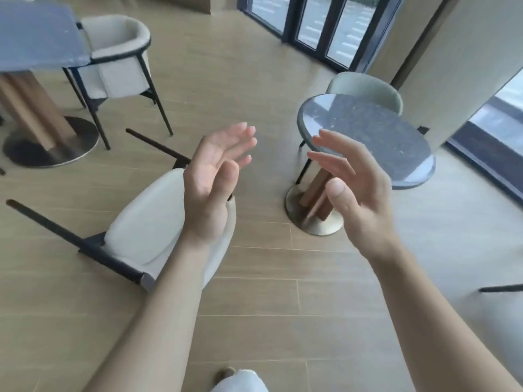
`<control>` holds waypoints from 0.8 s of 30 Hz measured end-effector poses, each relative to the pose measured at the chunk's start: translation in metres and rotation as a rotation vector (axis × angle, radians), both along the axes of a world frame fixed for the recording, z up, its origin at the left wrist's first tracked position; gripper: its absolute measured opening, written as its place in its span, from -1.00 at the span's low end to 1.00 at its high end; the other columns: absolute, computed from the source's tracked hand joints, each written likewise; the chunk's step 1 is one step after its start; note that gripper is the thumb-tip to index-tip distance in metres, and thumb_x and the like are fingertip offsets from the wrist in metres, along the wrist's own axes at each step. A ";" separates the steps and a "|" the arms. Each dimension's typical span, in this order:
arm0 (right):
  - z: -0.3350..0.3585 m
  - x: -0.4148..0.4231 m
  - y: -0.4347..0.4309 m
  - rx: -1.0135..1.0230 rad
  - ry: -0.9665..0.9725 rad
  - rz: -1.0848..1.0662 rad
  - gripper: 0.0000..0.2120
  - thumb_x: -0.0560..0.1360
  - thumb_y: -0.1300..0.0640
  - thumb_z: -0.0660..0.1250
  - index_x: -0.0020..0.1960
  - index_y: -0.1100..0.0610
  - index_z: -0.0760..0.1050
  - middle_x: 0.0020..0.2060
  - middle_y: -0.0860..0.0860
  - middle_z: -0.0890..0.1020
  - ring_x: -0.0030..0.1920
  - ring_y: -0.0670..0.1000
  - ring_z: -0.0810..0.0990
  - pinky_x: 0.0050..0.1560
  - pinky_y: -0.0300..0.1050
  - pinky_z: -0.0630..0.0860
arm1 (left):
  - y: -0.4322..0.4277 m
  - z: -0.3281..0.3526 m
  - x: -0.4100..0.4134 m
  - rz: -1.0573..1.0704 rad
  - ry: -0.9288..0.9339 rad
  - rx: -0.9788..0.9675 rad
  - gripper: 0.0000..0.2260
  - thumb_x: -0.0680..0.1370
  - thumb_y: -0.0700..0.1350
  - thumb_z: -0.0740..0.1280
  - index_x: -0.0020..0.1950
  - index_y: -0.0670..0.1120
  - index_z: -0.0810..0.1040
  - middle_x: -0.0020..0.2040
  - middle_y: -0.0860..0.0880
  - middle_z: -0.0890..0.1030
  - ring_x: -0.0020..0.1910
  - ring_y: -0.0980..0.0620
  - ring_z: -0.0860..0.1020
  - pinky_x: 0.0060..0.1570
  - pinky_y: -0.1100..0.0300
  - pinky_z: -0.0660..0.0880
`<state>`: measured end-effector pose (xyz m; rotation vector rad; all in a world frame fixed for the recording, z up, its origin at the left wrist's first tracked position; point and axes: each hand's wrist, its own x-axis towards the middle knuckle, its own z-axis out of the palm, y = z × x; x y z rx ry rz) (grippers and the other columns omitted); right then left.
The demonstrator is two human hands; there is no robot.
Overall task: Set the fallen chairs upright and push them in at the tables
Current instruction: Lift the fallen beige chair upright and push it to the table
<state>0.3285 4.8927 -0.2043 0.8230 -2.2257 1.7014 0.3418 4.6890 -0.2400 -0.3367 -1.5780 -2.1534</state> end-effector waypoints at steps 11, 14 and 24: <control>-0.018 -0.115 0.010 -0.075 -0.036 0.307 -0.26 0.54 -0.39 0.32 0.47 0.14 0.41 0.41 0.16 0.57 0.35 0.10 0.63 0.39 0.09 0.54 | 0.021 -0.006 -0.026 0.356 -0.041 -0.073 -0.39 0.54 0.40 0.36 0.39 -0.01 0.50 0.36 -0.06 0.62 0.41 -0.21 0.57 0.39 -0.23 0.48; -0.029 -0.152 0.005 -0.091 -0.037 0.456 -0.32 0.55 -0.37 0.33 0.47 0.09 0.42 0.41 0.14 0.56 0.35 0.10 0.64 0.39 0.07 0.53 | 0.031 -0.013 -0.036 0.506 -0.063 -0.057 -0.36 0.52 0.42 0.37 0.39 -0.01 0.50 0.36 -0.05 0.62 0.41 -0.18 0.57 0.37 -0.14 0.50; -0.064 -0.246 -0.015 -0.107 -0.170 0.753 -0.22 0.56 -0.38 0.31 0.49 0.23 0.43 0.40 0.18 0.57 0.32 0.09 0.66 0.34 0.02 0.57 | 0.076 -0.042 -0.072 0.922 -0.136 -0.001 -0.36 0.50 0.43 0.39 0.39 0.02 0.53 0.37 -0.05 0.63 0.43 -0.17 0.56 0.34 -0.03 0.52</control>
